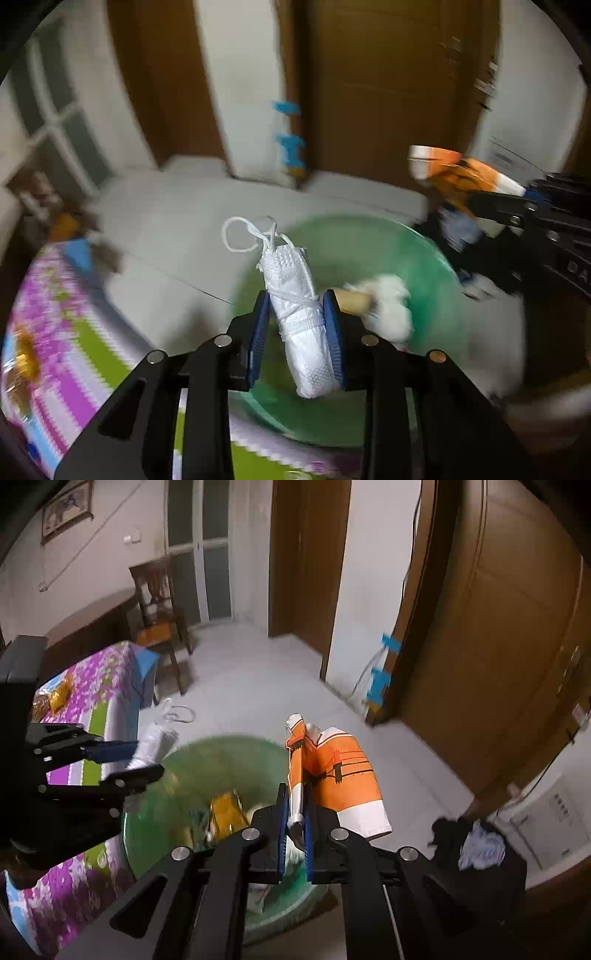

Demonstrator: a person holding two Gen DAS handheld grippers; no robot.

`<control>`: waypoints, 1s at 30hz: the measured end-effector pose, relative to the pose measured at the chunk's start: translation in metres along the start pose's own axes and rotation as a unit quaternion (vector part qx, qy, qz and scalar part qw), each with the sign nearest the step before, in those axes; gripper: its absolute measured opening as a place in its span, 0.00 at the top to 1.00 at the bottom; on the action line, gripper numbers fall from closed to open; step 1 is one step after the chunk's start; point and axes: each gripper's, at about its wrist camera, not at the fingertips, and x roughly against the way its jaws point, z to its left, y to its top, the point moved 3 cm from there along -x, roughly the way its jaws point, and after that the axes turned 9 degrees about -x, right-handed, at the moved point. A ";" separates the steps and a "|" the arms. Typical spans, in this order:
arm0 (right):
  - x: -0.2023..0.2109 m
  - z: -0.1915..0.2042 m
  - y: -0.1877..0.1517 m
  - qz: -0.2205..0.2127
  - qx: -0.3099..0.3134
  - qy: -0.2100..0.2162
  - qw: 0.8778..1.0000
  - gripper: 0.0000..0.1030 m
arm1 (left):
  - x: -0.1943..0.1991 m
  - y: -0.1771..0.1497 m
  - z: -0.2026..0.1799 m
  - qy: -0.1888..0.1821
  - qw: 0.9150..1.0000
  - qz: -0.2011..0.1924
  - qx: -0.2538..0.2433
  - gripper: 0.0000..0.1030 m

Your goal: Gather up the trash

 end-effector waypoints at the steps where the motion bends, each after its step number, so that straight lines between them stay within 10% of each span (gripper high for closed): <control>1: -0.003 -0.004 -0.002 0.011 -0.004 0.006 1.000 0.92 | -0.003 -0.001 -0.004 -0.013 1.000 0.004 0.000 0.72; 11: -0.055 0.015 -0.015 0.078 -0.063 0.104 0.990 0.88 | -0.032 -0.006 -0.005 0.002 0.999 0.036 0.006 0.69; 12: -0.061 0.025 -0.013 0.079 -0.063 0.106 0.989 0.82 | -0.034 -0.007 -0.004 0.010 0.999 0.039 0.008 0.55; 14: -0.064 0.024 -0.012 0.069 -0.067 0.090 0.991 0.64 | -0.031 -0.007 -0.002 0.023 0.999 0.035 0.011 0.39; 26: -0.042 0.017 -0.030 0.028 -0.042 0.036 0.998 0.63 | 0.001 -0.019 -0.021 0.039 0.999 -0.026 0.014 0.38; 30: -0.011 0.006 -0.049 -0.018 -0.049 0.006 0.999 0.39 | 0.024 -0.031 -0.036 0.056 0.995 -0.082 0.024 0.11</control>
